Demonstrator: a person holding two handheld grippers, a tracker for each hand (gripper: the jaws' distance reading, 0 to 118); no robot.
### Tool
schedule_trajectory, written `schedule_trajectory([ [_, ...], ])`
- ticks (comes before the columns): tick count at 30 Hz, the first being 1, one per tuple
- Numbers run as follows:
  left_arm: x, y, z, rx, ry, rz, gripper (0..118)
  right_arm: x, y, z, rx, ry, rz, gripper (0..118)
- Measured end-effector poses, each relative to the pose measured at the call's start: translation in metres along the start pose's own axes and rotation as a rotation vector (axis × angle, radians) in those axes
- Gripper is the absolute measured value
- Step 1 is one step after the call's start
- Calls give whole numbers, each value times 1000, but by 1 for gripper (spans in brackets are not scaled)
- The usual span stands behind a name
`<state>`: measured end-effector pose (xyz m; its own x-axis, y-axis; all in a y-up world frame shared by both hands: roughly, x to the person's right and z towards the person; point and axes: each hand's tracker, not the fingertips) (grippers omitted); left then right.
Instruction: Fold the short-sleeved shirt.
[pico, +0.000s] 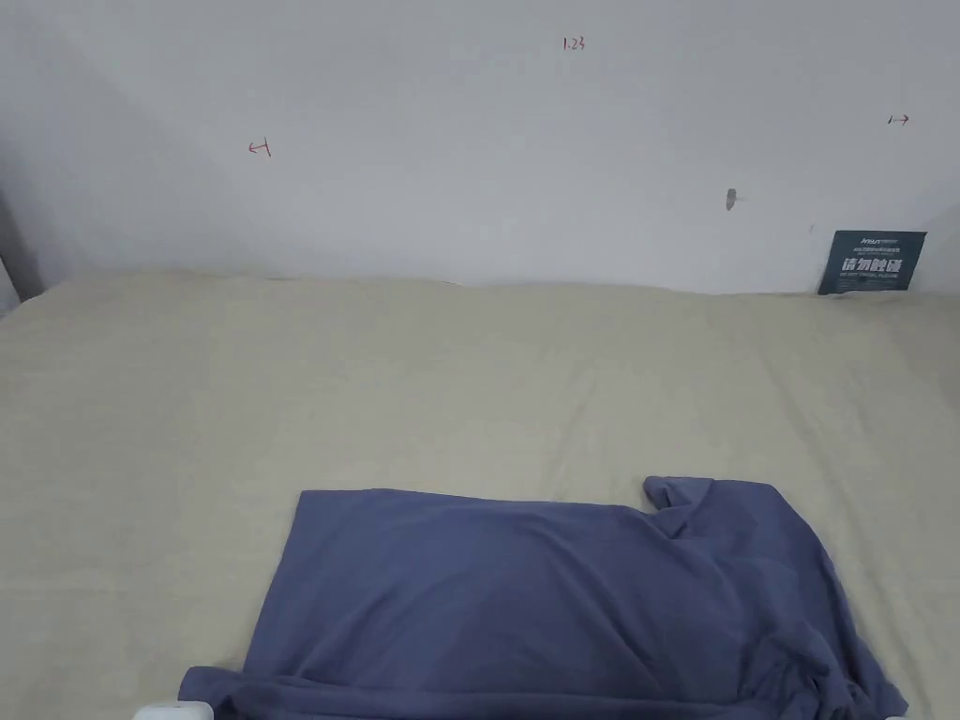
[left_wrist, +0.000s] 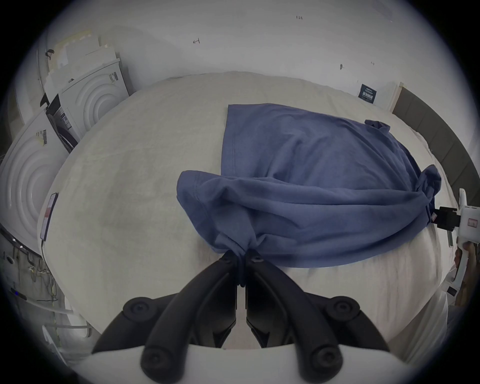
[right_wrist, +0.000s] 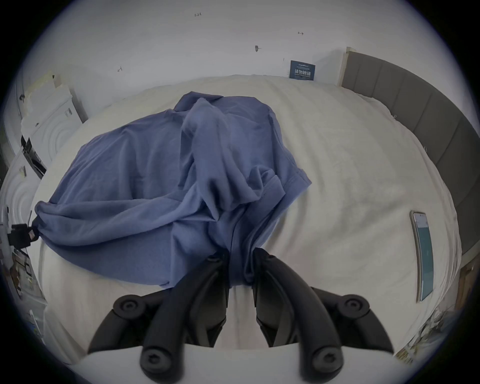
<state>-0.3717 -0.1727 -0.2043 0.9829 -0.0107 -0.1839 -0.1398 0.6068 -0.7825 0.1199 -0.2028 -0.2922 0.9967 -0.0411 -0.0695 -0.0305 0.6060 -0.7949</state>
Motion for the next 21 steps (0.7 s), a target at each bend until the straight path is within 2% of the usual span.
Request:
schedule_trajectory([
  [4, -3, 6, 8, 2, -15, -4, 4, 15, 5, 20, 40, 44, -126, 21],
  [13, -20, 0, 38, 24, -41, 18, 4, 38, 5, 79, 107, 79, -156, 21],
  [21, -8, -44, 64, -22, -31, -33, 4, 52, -54, 104, 42, 52, -149, 21],
])
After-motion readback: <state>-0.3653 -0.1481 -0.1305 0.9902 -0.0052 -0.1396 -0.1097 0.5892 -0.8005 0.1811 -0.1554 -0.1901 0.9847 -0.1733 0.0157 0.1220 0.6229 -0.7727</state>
